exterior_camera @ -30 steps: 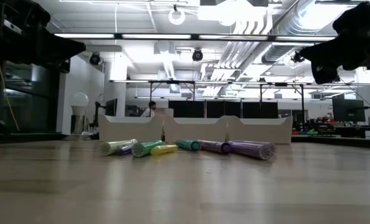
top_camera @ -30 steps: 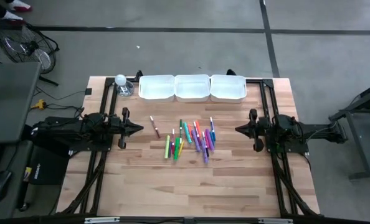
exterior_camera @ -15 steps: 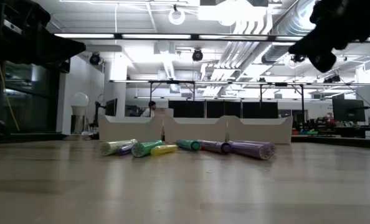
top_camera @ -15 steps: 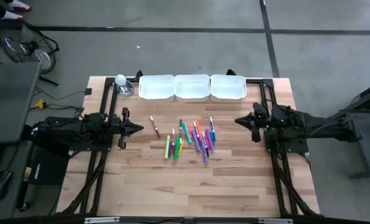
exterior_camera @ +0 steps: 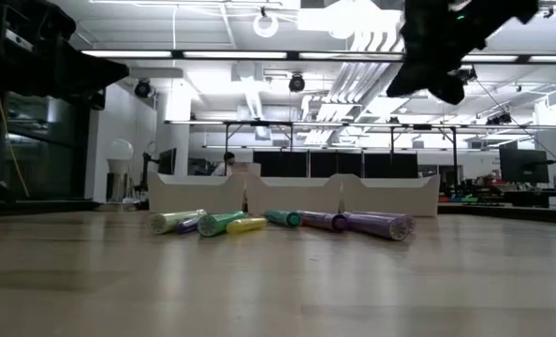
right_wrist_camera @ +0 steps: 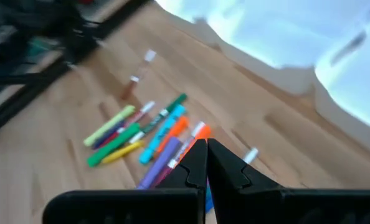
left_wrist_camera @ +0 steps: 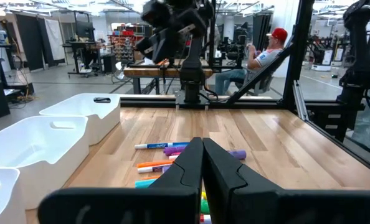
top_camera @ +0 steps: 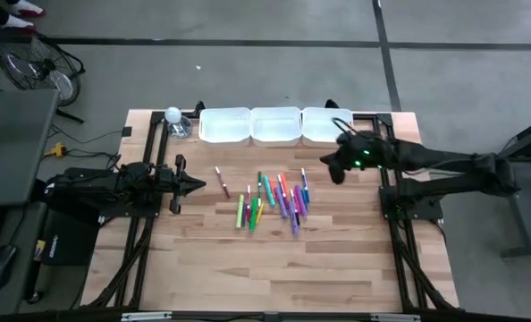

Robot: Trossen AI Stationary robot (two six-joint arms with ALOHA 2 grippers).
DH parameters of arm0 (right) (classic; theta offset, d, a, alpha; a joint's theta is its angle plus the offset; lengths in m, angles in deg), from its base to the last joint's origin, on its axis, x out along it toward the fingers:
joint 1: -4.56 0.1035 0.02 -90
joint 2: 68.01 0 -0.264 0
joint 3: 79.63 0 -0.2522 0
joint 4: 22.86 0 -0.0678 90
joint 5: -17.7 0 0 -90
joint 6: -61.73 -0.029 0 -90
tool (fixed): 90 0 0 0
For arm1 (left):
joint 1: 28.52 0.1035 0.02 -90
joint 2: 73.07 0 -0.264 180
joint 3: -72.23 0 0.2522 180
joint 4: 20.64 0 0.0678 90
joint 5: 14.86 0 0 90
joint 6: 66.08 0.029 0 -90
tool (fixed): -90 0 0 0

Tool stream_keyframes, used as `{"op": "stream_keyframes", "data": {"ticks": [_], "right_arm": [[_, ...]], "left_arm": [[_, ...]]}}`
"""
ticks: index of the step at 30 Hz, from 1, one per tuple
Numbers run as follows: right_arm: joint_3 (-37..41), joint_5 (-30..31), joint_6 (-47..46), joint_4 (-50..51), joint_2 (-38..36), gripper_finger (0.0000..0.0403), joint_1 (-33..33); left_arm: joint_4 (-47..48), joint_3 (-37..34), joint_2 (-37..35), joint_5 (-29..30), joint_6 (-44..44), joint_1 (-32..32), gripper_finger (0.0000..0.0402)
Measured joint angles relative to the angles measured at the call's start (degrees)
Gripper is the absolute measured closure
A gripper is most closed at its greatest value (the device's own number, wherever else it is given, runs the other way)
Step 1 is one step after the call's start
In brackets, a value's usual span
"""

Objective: Pick & Place Markers
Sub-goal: Put the blue marker pen into the right white bin

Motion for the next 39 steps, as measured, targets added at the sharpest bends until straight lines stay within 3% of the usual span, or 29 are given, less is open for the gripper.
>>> {"op": "stream_keyframes", "data": {"ticks": [10, 21, 26, 35, 39], "right_arm": [[-12.51, -1.48, -15.58, 5.34, 21.23, 0.0402, -2.03], [-17.05, -6.49, -21.55, 9.87, 34.10, 0.0386, -3.15], [-17.45, -6.20, -22.33, 11.96, 36.50, 0.0331, -3.07], [-17.47, -3.48, -25.52, 13.73, 39.31, 0.0190, -1.11], [-17.47, -2.97, -25.28, 13.63, 40.58, 0.0157, -1.15]], "left_arm": [[0.00, 0.00, -0.01, 0.00, 0.00, -0.01, 0.0401], [0.00, 0.00, -0.01, -0.01, -0.02, 0.00, 0.0401], [0.00, 0.00, -0.01, 0.00, -0.02, -0.01, 0.0401], [0.00, 0.00, 0.01, 0.00, -0.02, 0.00, 0.0401], [0.00, 0.00, -0.01, 0.00, -0.02, 0.01, 0.0401]]}}
